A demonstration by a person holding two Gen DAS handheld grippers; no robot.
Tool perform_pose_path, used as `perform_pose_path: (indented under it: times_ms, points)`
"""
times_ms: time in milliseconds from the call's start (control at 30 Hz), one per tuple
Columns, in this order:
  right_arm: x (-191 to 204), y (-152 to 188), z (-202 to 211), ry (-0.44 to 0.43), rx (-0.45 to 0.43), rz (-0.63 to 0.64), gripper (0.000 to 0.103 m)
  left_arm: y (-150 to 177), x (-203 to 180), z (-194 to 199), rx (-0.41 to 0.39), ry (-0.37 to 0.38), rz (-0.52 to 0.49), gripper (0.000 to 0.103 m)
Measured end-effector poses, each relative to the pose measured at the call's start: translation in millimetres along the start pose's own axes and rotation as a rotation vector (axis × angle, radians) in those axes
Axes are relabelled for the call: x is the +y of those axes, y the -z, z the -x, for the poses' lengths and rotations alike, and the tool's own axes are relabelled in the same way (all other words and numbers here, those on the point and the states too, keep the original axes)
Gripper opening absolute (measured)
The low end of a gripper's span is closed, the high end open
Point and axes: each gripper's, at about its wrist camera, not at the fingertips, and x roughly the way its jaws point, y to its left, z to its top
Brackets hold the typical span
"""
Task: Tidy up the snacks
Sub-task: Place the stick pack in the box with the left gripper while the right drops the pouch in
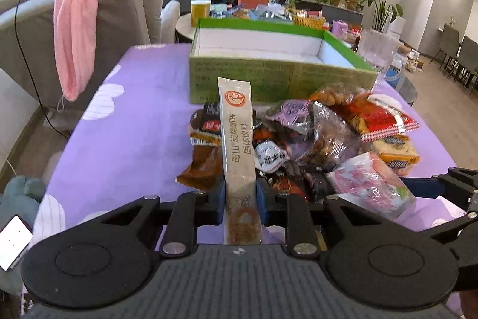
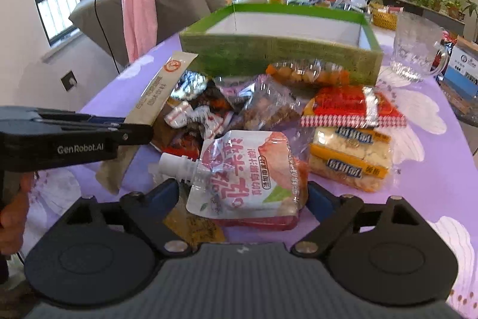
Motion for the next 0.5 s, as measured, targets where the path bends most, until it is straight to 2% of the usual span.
perform_pose_path:
  times_ms: [200, 500]
  points:
    - [-0.8, -10.1, 15.4, -0.006, -0.047, -0.013, 0.072, -11.4, -4.1, 21.0, -0.068, 0.006, -0.013, 0.02]
    - [-5.0, -18.5, 23.1, -0.004, -0.084, -0.039, 0.072, -25.5, -3.6, 34.0, -0.118, 0.008, -0.012, 0.02]
